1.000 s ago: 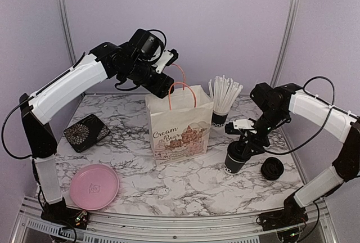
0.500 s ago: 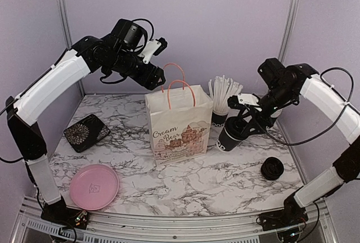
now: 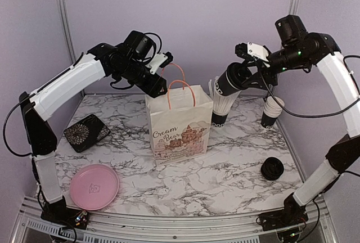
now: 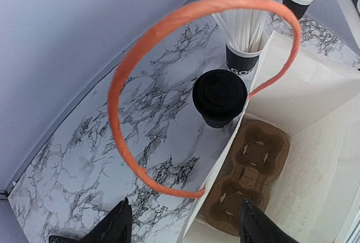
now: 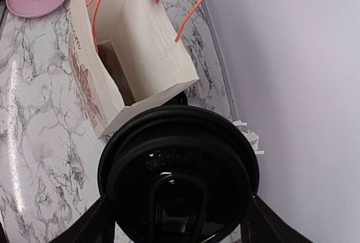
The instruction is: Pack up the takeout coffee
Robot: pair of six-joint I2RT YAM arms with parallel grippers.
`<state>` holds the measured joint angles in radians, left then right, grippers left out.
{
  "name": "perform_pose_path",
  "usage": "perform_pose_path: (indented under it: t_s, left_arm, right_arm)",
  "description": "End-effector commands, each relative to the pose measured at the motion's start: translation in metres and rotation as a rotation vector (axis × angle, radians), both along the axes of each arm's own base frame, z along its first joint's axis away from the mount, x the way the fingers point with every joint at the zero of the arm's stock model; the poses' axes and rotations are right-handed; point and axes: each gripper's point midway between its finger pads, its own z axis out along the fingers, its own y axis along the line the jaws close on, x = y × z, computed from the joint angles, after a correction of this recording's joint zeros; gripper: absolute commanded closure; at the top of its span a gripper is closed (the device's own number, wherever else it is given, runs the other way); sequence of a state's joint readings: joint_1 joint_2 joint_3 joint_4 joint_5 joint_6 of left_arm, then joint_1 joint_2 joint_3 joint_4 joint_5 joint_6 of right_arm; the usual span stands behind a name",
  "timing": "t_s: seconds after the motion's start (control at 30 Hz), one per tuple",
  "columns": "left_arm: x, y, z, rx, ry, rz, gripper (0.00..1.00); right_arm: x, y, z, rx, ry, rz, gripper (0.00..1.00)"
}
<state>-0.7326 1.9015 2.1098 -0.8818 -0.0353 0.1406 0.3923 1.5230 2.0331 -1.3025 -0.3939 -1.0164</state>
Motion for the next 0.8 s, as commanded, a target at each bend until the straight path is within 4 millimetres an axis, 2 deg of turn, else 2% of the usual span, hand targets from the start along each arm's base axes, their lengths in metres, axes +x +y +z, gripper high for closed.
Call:
perform_pose_path:
  t_s: [0.0,0.13,0.3,0.4,0.5,0.6,0.7,0.77]
  left_arm:
    - [0.006,-0.011,-0.007,0.001,0.010,-0.035,0.40]
    - [0.001,-0.017,-0.019,0.008,0.049,-0.082,0.55]
    - [-0.013,-0.025,-0.023,-0.024,0.101,-0.148,0.75]
    - [-0.021,-0.029,-0.022,-0.035,0.115,-0.182,0.90]
    - [-0.030,-0.034,-0.026,-0.032,0.129,-0.213,0.99]
    - [-0.036,-0.038,-0.026,-0.018,0.122,-0.223,1.00]
    - [-0.042,-0.038,-0.024,-0.002,0.110,-0.224,1.00]
    - [-0.045,-0.037,-0.024,0.008,0.102,-0.221,1.00]
  right_arm:
    - [0.008,0.014,0.022,0.046,-0.040,-0.004,0.42]
    - [0.002,0.042,0.009,0.006,-0.036,0.058,0.43]
    - [-0.001,0.068,-0.009,-0.088,-0.055,0.112,0.44]
    - [-0.004,0.080,-0.015,-0.126,-0.063,0.137,0.44]
    - [-0.006,0.087,-0.019,-0.151,-0.072,0.152,0.45]
    - [-0.008,0.088,-0.013,-0.170,-0.107,0.142,0.45]
    - [-0.015,0.084,0.005,-0.155,-0.146,0.130,0.45]
    - [-0.026,0.082,0.018,-0.132,-0.168,0.139,0.44]
